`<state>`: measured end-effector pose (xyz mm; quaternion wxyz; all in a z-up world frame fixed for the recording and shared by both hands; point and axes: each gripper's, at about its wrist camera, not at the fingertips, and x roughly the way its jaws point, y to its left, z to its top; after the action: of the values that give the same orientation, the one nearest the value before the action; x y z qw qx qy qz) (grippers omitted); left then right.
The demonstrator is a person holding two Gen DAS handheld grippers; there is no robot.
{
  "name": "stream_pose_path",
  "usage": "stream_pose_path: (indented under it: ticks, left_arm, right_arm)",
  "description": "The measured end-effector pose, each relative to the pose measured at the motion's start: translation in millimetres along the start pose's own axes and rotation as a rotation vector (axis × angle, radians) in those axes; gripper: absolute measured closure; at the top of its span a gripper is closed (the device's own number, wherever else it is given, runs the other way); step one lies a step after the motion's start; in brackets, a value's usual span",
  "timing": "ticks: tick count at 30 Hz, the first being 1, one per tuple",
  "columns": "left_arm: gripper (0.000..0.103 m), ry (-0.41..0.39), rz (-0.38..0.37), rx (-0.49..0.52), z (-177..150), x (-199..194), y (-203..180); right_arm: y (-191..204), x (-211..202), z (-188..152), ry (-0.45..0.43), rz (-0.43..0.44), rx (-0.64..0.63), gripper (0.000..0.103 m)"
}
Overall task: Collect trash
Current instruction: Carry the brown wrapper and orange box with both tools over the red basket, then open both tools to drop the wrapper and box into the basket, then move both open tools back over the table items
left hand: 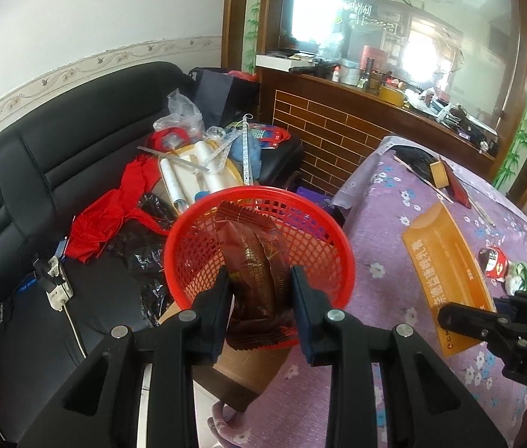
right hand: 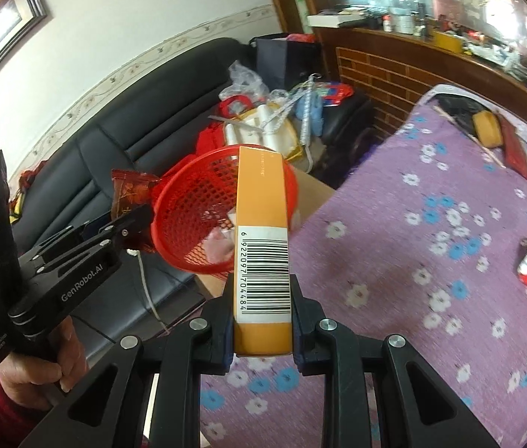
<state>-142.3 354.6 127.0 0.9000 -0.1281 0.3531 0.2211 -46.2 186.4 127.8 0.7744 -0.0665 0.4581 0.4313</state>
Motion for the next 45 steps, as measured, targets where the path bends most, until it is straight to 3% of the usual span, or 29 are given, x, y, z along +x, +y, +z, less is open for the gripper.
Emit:
stream_pose_path:
  ticks: [22,23,25,26,27,36,45]
  left_arm:
    - [0.073,0.073,-0.023,-0.048,38,54,21]
    - [0.070,0.068,-0.026,-0.048,39,55,22]
    - [0.050,0.067,-0.016,-0.047,41,56,23]
    - [0.041,0.057,-0.004,-0.058,41,54,24]
    - [0.041,0.048,-0.001,-0.067,42,52,26]
    - [0.037,0.028,-0.015,-0.052,32,32,15]
    - [0.036,0.059,-0.114,0.082,6,20,-56]
  right_arm:
    - [5,85,86,0.067,0.099,0.038,0.076]
    - [5,88,88,0.067,0.101,0.039,0.076]
    - [3,96,94,0.066,0.111,0.048,0.075]
    - [2,97,95,0.068,0.116,0.055,0.068]
    - [-1,99,96,0.069,0.121,0.070,0.062]
    - [-23,64,80,0.019,0.124,0.112,0.058]
    - [-64,21,25,0.016,0.101,0.214,0.058]
